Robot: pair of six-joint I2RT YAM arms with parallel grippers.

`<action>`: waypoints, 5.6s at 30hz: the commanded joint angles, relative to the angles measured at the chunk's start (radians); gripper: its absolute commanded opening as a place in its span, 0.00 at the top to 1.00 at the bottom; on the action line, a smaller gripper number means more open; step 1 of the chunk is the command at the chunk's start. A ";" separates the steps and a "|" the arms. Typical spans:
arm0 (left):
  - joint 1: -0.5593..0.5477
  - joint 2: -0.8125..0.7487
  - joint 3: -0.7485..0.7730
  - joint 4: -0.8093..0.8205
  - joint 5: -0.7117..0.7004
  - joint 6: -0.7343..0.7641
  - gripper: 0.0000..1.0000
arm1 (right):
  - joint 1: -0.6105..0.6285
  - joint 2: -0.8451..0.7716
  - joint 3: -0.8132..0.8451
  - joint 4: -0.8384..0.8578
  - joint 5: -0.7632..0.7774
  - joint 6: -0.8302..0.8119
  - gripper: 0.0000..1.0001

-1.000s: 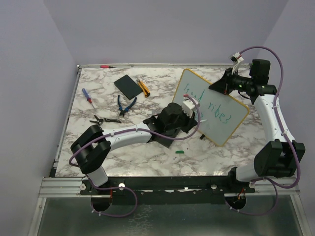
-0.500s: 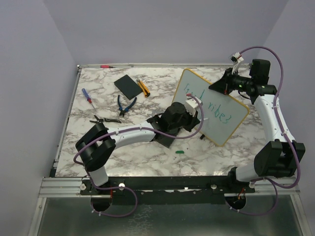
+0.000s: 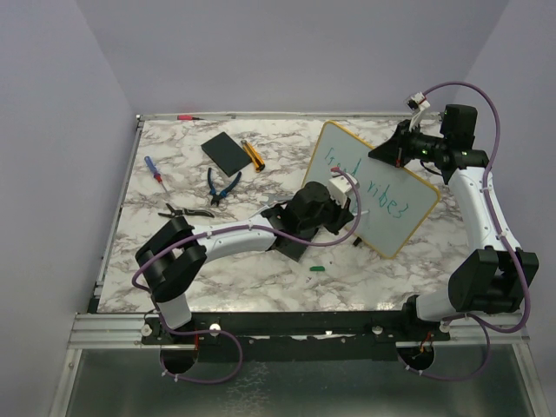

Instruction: Write a sentence on the whiteboard

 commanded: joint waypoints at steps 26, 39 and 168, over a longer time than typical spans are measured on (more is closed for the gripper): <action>-0.003 0.005 0.015 -0.040 -0.093 0.021 1.00 | 0.012 0.004 -0.033 -0.063 -0.044 0.003 0.99; -0.003 -0.020 0.044 -0.040 -0.106 0.034 1.00 | 0.012 -0.001 -0.033 -0.063 -0.043 0.003 0.99; -0.057 0.068 0.022 0.005 -0.006 -0.017 1.00 | 0.012 -0.065 -0.103 0.052 0.044 0.092 0.99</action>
